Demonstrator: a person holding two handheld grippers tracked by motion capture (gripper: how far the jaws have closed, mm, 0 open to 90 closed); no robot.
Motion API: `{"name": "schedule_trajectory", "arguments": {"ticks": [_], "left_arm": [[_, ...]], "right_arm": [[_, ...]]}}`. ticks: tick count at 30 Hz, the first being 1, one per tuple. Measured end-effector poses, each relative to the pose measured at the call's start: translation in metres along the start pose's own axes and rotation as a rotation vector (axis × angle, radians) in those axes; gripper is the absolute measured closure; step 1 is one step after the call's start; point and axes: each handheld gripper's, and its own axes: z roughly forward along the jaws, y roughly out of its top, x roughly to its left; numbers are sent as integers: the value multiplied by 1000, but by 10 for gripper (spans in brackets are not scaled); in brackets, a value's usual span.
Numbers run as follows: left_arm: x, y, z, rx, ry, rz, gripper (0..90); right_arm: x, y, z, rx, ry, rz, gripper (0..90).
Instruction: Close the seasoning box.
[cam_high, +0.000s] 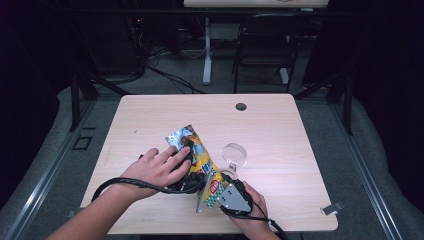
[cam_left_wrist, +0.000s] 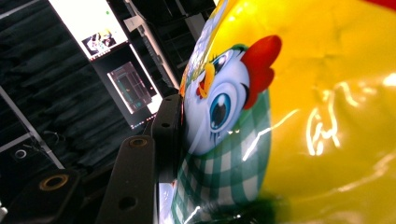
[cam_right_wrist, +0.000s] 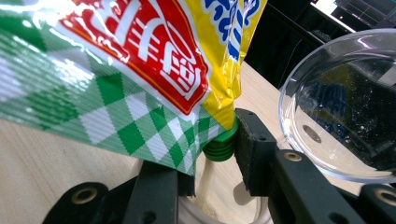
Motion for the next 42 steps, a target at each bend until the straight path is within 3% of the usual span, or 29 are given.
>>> {"name": "schedule_trajectory", "arguments": {"ticks": [35, 42], "left_arm": [[2, 2, -1, 1, -2, 10, 610], [4, 3, -2, 4, -1, 29, 612]], "right_arm": [[0, 0, 1, 0, 2, 11, 703], [0, 0, 1, -3, 2, 11, 704]]}}
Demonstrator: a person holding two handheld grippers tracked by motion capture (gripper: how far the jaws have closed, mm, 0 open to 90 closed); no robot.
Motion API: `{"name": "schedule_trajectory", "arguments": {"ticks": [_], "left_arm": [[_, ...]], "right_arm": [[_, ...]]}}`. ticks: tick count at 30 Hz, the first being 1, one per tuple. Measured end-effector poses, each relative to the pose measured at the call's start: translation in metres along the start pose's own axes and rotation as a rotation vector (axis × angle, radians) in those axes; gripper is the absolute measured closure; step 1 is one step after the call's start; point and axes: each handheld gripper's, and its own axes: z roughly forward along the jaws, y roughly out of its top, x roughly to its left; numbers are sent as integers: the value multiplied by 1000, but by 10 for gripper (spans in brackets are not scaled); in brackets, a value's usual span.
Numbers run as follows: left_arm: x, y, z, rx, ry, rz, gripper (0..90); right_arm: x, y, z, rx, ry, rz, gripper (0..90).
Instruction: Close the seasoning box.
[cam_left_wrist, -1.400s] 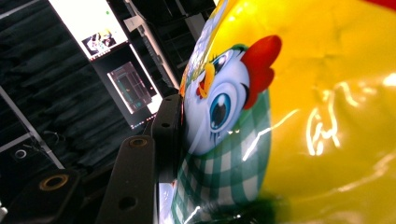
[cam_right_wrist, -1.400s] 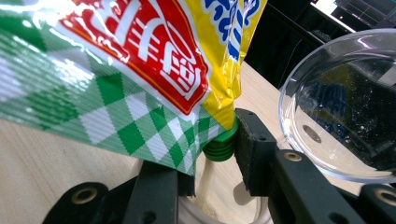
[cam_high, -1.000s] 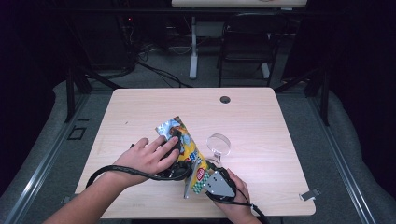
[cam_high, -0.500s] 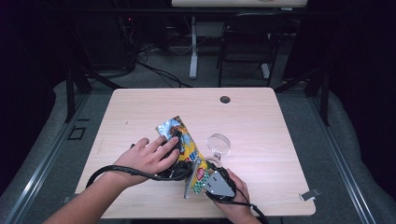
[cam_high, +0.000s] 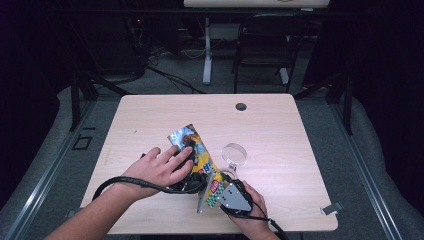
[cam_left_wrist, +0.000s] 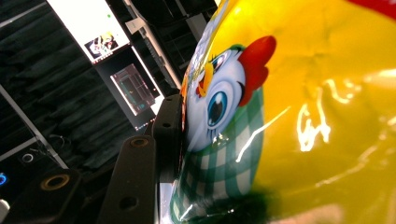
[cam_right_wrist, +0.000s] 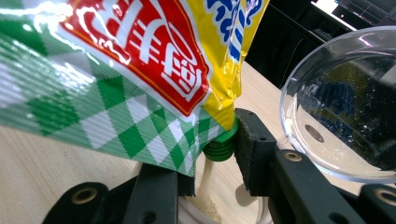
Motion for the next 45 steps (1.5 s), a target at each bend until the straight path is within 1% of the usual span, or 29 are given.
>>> {"name": "schedule_trajectory", "arguments": {"ticks": [1, 4, 9, 14, 15, 16, 17, 29, 34, 38, 45], "left_arm": [[1, 1, 0, 4, 1, 8, 613], [1, 1, -1, 0, 4, 3, 613], [2, 2, -1, 3, 4, 15, 617], [3, 2, -1, 0, 8, 12, 618], [3, 2, -1, -1, 12, 17, 618], [1, 2, 0, -3, -16, -20, 620], [3, 2, -1, 1, 7, 10, 623], [2, 2, -2, -2, 8, 7, 630], [3, 3, -2, -3, 13, 13, 631], [2, 3, -2, 1, 8, 10, 631], [3, 4, -3, 1, 13, 23, 635]], "right_arm": [[0, 0, 0, 0, 0, 1, 703], [0, 0, 0, 2, 0, 2, 703], [0, 0, 0, -2, -1, 2, 703], [0, 0, 0, -1, 0, 3, 703], [0, 0, 0, 0, 1, 3, 703], [0, 0, 0, 0, 0, 3, 703], [0, 0, 0, 0, 1, 2, 703], [0, 0, 0, 0, -1, 0, 703], [0, 0, 0, 1, -1, 0, 702], [0, 0, 0, 1, -2, 0, 703], [0, 0, 0, 1, -2, 0, 703]]}}
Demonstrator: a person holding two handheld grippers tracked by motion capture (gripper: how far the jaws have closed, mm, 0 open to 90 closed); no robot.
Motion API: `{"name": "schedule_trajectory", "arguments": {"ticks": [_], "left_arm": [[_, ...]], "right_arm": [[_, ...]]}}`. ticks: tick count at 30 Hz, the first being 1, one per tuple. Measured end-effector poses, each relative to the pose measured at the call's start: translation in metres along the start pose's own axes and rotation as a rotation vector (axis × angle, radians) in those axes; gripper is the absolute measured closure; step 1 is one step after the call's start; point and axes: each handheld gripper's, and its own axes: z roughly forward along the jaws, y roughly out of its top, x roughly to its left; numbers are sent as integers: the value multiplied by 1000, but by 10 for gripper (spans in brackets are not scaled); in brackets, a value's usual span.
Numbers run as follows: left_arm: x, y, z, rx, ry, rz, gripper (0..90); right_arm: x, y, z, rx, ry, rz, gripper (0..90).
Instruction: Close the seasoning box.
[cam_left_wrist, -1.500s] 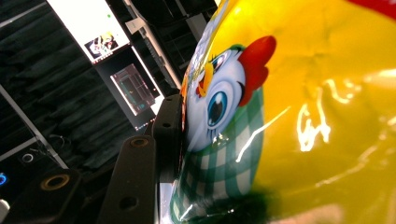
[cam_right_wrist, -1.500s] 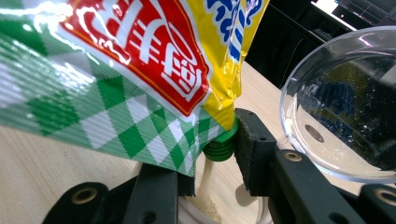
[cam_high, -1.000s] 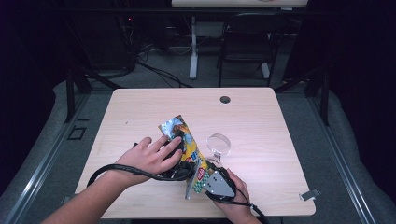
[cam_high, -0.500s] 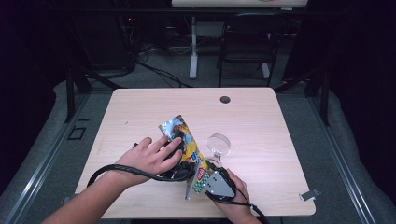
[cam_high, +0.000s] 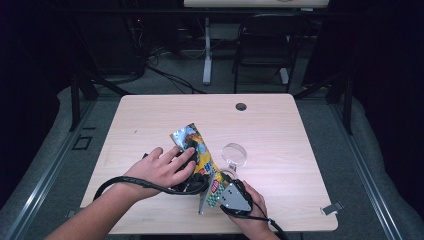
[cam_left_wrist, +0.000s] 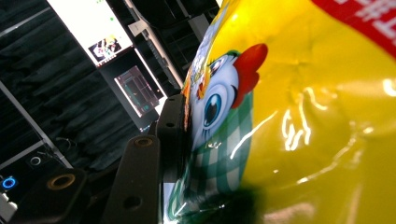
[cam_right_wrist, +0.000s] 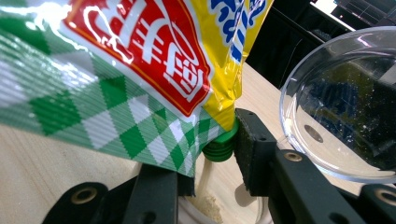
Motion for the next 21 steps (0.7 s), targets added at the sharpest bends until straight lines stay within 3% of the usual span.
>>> {"name": "schedule_trajectory", "arguments": {"ticks": [21], "left_arm": [[0, 1, -1, 6, -1, 17, 648]], "right_arm": [[0, 0, 0, 2, -1, -1, 703]]}}
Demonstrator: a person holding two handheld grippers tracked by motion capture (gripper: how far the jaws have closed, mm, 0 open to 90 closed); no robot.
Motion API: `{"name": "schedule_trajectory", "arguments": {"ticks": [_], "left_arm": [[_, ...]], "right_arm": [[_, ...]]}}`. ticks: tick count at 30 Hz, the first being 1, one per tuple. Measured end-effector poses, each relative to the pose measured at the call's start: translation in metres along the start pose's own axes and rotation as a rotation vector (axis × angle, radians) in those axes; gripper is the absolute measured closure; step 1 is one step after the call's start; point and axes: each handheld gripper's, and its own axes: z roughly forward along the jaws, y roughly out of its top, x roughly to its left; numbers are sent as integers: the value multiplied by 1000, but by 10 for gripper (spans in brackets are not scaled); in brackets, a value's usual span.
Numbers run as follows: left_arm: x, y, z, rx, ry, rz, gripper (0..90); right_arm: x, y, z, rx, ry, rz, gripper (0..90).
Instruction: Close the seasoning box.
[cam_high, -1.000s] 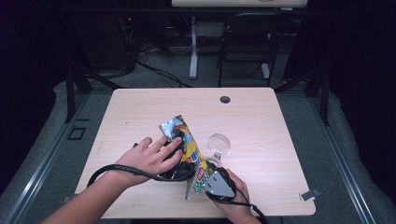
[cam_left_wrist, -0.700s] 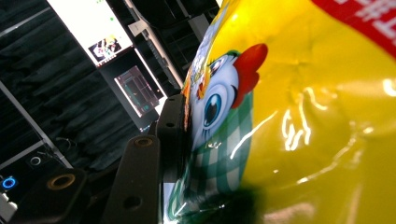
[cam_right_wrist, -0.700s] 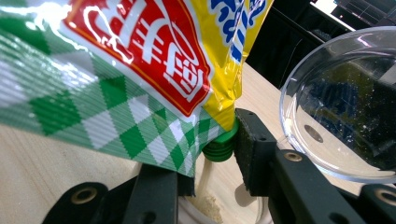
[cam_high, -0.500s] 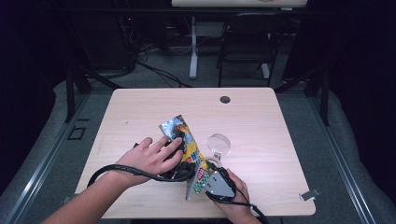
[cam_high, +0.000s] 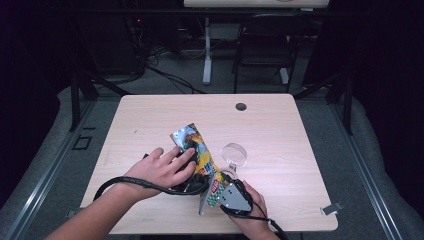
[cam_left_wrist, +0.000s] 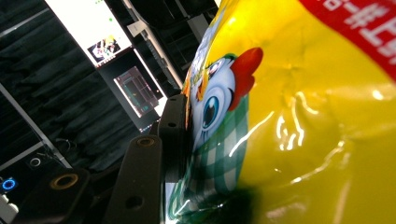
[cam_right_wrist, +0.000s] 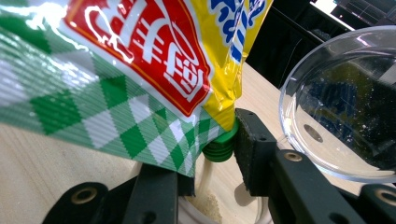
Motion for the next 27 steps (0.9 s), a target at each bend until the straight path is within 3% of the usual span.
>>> {"name": "schedule_trajectory", "arguments": {"ticks": [9, 13, 27], "left_arm": [[0, 0, -1, -5, -2, -8, 648], [2, 1, -1, -3, 3, 10, 648], [3, 1, -2, -1, 0, 14, 650]], "right_arm": [[0, 0, 0, -1, 0, 0, 703], [0, 0, 0, -1, 1, 1, 703], [0, 0, -1, 1, 3, 0, 702]]}}
